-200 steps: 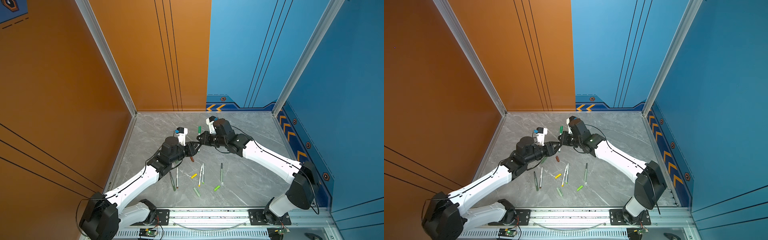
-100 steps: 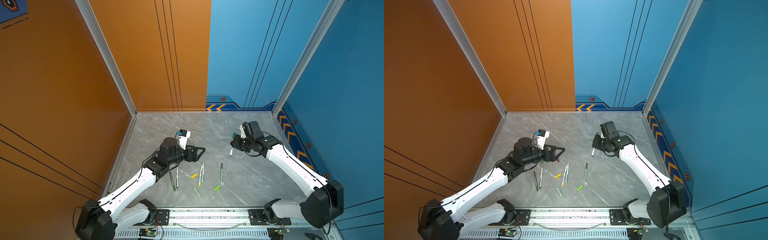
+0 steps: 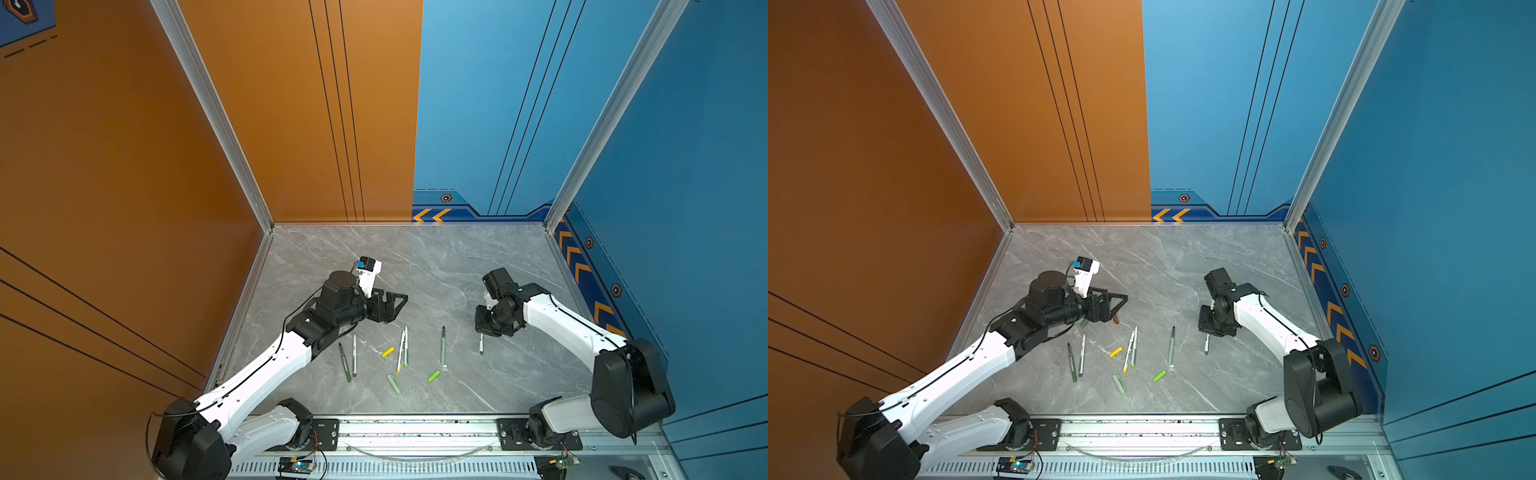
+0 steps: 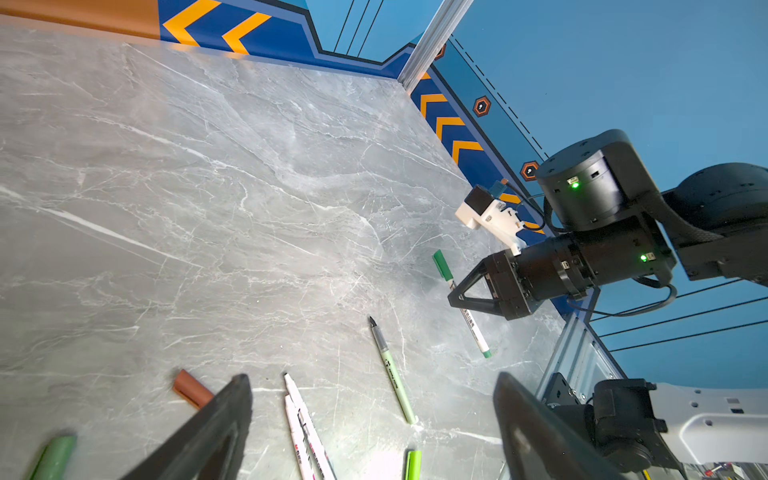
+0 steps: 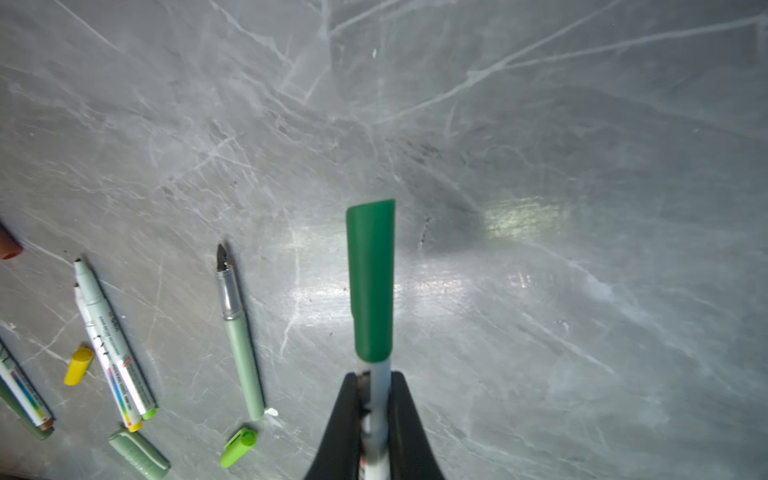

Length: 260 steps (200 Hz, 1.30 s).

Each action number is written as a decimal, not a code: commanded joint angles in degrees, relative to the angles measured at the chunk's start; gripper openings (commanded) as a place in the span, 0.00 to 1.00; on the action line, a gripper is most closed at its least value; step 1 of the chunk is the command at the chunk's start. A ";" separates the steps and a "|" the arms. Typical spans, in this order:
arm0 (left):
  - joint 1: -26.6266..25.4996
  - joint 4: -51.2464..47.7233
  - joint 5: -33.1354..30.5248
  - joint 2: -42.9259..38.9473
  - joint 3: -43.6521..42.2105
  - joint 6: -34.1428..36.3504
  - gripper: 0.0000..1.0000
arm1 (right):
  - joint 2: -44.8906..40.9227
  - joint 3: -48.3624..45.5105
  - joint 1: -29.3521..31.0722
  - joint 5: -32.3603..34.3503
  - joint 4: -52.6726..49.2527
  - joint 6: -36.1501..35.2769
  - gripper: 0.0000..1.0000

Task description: Insert the pens into the pen caps

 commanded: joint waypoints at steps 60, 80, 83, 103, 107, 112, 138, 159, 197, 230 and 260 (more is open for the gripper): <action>-0.29 -0.96 -2.26 0.10 1.49 -0.14 0.91 | 6.97 -0.06 4.20 1.57 4.51 -4.93 0.00; -0.27 -0.89 -2.42 0.11 1.67 -0.19 0.90 | 8.62 0.52 4.81 1.45 5.35 -4.68 0.00; -0.24 -0.91 -2.44 0.10 1.66 -0.24 0.90 | 8.79 0.63 4.85 1.50 5.44 -4.67 0.00; -0.25 -0.84 -2.52 0.01 1.70 -0.38 0.90 | 9.66 0.92 5.03 2.13 5.89 -4.33 0.01; -0.23 -0.81 -2.49 0.01 1.66 -0.33 0.90 | 9.75 0.93 5.04 2.32 5.93 -4.24 0.02; -0.29 -0.80 -2.55 0.02 1.66 -0.39 0.91 | 9.93 0.93 5.05 2.44 6.02 -4.15 0.03; -0.21 -0.81 -2.40 0.01 1.66 -0.34 0.90 | 10.64 0.84 5.13 3.19 6.11 -3.96 0.10; -0.25 -0.76 -2.24 -0.25 1.66 -0.29 0.91 | 10.75 0.67 5.21 3.76 6.15 -3.96 0.15; -0.29 -1.21 -2.55 -1.21 1.69 -0.10 0.90 | 9.79 0.88 5.12 4.23 6.11 -3.96 0.18; -0.29 -1.34 -2.71 -2.14 1.65 -0.21 0.90 | 9.44 1.25 5.12 4.24 5.96 -4.01 0.21; -0.29 -1.71 -2.85 -3.09 1.79 -0.30 0.90 | 8.13 2.60 5.45 4.51 4.61 -3.97 0.24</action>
